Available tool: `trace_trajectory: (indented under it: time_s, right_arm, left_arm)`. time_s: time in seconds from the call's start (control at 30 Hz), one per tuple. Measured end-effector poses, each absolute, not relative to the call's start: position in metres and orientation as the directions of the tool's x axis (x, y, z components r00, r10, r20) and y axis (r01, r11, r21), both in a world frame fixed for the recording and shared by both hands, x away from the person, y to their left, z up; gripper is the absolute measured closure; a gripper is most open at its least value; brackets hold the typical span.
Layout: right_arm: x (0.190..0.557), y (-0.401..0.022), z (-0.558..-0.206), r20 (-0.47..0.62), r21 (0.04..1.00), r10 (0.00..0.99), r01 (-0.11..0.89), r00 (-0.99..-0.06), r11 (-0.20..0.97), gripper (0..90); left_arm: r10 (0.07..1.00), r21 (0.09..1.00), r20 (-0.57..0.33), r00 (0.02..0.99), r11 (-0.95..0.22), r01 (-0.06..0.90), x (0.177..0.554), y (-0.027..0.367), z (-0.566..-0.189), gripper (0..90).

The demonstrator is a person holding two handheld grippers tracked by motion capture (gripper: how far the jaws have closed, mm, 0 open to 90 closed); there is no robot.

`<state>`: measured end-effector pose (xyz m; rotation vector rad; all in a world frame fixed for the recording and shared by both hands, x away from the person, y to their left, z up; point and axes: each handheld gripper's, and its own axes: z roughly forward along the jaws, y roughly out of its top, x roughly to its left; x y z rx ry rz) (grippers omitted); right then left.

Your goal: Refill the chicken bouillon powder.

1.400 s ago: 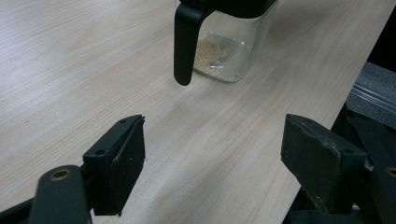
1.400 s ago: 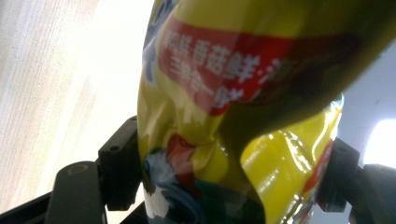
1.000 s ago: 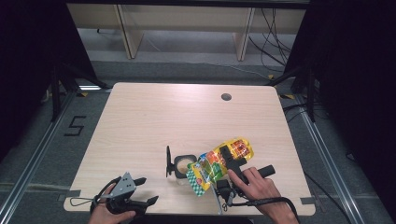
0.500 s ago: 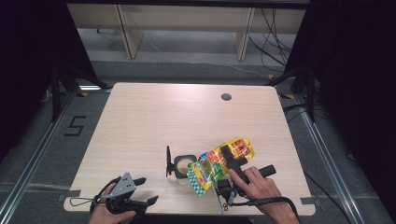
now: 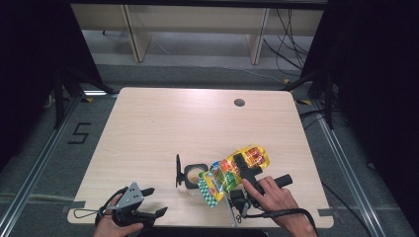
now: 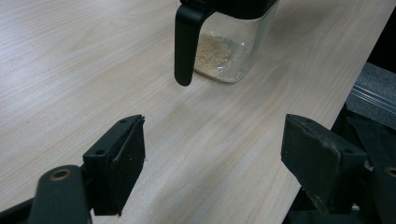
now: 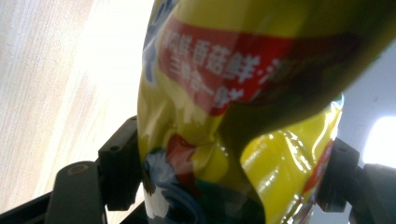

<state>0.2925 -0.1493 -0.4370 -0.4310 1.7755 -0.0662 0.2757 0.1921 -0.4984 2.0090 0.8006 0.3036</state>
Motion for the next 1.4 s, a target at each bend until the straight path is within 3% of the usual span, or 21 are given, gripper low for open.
trace_trajectory:
  time_s: [0.1, 0.17, 0.3, 0.33, 0.77, 0.8, 0.83, 1.0, 1.17, 1.33, 1.4]
  right_arm:
    - [0.2942, -0.1468, -0.4340, -0.913, -0.320, -0.374, -0.283, -0.162, 0.904, 27.4]
    - [0.2938, -0.1486, -0.4425, -0.944, -0.205, -0.264, -0.277, -0.197, 0.939, 27.4]
    - [0.2942, -0.1469, -0.4393, -0.935, -0.249, -0.308, -0.293, -0.175, 0.923, 27.4]
    - [0.2934, -0.1472, -0.4403, -0.940, -0.231, -0.289, -0.284, -0.180, 0.930, 27.4]
    - [0.2937, -0.1489, -0.4418, -0.944, -0.203, -0.262, -0.275, -0.199, 0.940, 27.4]
    - [0.2937, -0.1489, -0.4417, -0.945, -0.204, -0.262, -0.275, -0.196, 0.940, 27.4]
    - [0.2933, -0.1491, -0.4362, -0.929, -0.278, -0.329, -0.265, -0.169, 0.923, 27.4]
    - [0.2922, -0.1482, -0.4331, -0.919, -0.312, -0.360, -0.260, -0.160, 0.914, 27.4]
    - [0.2924, -0.1472, -0.4332, -0.915, -0.324, -0.372, -0.268, -0.153, 0.907, 27.4]
    - [0.2931, -0.1468, -0.4414, -0.928, -0.276, -0.329, -0.272, -0.175, 0.922, 27.4]
    - [0.2930, -0.1469, -0.4408, -0.916, -0.314, -0.363, -0.257, -0.173, 0.914, 27.4]
  left_arm:
    - [0.636, 0.835, -0.078, 0.768, -0.379, 0.399, 0.2768, 0.1932, -0.4979, 21.6]
    - [0.636, 0.832, -0.071, 0.769, -0.387, 0.397, 0.2770, 0.1938, -0.4976, 21.6]
    - [0.635, 0.832, -0.072, 0.769, -0.387, 0.397, 0.2772, 0.1935, -0.4979, 21.6]
    - [0.645, 0.835, -0.105, 0.757, -0.356, 0.419, 0.2756, 0.1914, -0.4989, 21.6]
    - [0.635, 0.835, -0.080, 0.768, -0.378, 0.399, 0.2767, 0.1932, -0.4979, 21.6]
    - [0.636, 0.833, -0.074, 0.768, -0.385, 0.398, 0.2770, 0.1937, -0.4977, 21.6]
    - [0.636, 0.833, -0.074, 0.768, -0.384, 0.398, 0.2770, 0.1938, -0.4977, 21.6]
    - [0.636, 0.833, -0.072, 0.768, -0.386, 0.397, 0.2770, 0.1938, -0.4976, 21.6]
    - [0.636, 0.833, -0.073, 0.768, -0.385, 0.398, 0.2770, 0.1937, -0.4977, 21.6]
    - [0.634, 0.835, -0.077, 0.770, -0.381, 0.397, 0.2770, 0.1937, -0.4976, 21.6]
    - [0.634, 0.833, -0.072, 0.770, -0.387, 0.396, 0.2771, 0.1940, -0.4974, 21.6]
